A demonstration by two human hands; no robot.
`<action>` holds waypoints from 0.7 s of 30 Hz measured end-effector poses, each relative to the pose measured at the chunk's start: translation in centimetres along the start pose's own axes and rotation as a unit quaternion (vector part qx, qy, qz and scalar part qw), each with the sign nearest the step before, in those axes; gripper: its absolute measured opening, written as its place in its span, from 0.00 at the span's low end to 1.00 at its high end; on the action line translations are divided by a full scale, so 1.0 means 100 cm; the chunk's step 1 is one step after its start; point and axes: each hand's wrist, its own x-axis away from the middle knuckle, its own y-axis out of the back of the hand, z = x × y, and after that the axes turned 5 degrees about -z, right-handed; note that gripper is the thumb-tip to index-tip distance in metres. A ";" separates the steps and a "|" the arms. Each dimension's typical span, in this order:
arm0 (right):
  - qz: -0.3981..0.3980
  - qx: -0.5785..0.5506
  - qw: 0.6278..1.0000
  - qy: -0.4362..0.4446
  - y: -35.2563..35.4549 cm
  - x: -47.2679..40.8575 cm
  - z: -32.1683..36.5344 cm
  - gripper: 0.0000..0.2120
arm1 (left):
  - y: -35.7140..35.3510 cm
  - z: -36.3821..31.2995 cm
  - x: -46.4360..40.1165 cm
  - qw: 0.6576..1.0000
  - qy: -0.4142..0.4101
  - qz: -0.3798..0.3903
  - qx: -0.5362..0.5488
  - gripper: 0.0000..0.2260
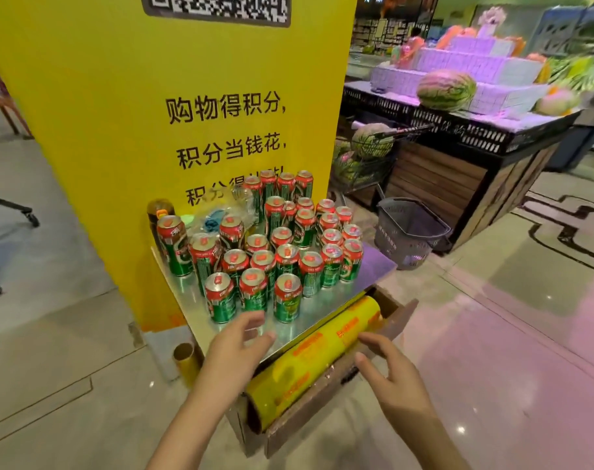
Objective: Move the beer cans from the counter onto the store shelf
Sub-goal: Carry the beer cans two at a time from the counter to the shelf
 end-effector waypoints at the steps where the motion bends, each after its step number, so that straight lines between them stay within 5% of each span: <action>1: 0.000 -0.011 1.000 -0.002 0.002 -0.015 -0.005 0.12 | -0.010 -0.008 -0.011 1.000 -0.007 0.005 -0.006 0.16; 8: 0.087 -0.031 0.995 0.036 0.000 -0.136 -0.017 0.11 | -0.056 -0.030 -0.078 0.998 0.011 -0.055 0.002 0.11; 18: 0.272 -0.006 0.954 0.127 -0.012 -0.300 0.001 0.11 | -0.073 -0.036 -0.120 0.953 0.137 -0.269 -0.003 0.13; 21: 0.291 0.005 0.949 0.123 -0.035 -0.341 0.002 0.18 | -0.076 -0.034 -0.142 0.942 0.161 -0.294 -0.024 0.17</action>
